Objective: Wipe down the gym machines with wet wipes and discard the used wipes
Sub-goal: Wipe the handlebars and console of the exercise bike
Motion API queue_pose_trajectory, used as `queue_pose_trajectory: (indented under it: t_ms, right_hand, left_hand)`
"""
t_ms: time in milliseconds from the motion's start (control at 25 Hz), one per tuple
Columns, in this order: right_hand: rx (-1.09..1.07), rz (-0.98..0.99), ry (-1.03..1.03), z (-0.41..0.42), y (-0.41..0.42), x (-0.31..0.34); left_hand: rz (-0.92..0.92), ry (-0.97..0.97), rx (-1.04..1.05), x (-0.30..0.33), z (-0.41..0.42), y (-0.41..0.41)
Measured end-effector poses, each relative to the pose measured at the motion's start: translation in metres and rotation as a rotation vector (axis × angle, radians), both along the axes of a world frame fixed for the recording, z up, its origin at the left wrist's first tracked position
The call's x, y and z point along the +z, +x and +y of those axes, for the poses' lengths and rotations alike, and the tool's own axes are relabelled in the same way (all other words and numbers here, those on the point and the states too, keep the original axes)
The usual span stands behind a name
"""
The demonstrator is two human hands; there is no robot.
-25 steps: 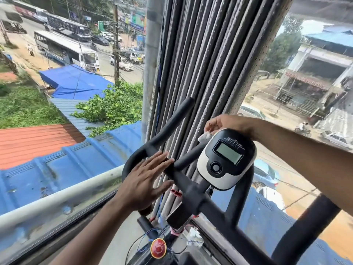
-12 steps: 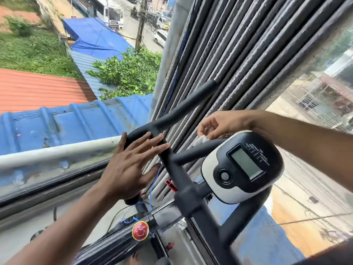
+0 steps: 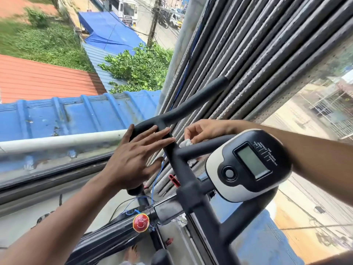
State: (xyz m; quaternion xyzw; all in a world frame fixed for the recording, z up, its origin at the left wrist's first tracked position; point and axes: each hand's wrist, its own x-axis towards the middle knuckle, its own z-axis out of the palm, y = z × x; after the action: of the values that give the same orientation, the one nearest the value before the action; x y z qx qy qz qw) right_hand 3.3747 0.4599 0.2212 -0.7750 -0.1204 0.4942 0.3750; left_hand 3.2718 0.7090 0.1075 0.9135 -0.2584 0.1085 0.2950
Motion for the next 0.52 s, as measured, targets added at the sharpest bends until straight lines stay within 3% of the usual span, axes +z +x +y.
queue_pose_trajectory:
  t_ms: [120,200,400,520]
  right_hand:
    - [0.066,-0.197,-0.011,-0.006,-0.005,0.026]
    - [-0.007,-0.343,-0.05,-0.016,-0.012,0.048]
    - [-0.682,-0.848,0.055,-0.041,-0.081,0.108]
    - [-0.886,-1.16,0.138,-0.034,-0.138,0.118]
  left_hand:
    - [0.011,0.042,-0.021,0.0,0.003,-0.002]
    - [0.016,0.084,-0.04,-0.002,0.004,-0.002]
    - [-0.004,0.235,-0.126,0.0,0.01,0.006]
    - [-0.012,0.278,-0.147,-0.002,0.009,0.01]
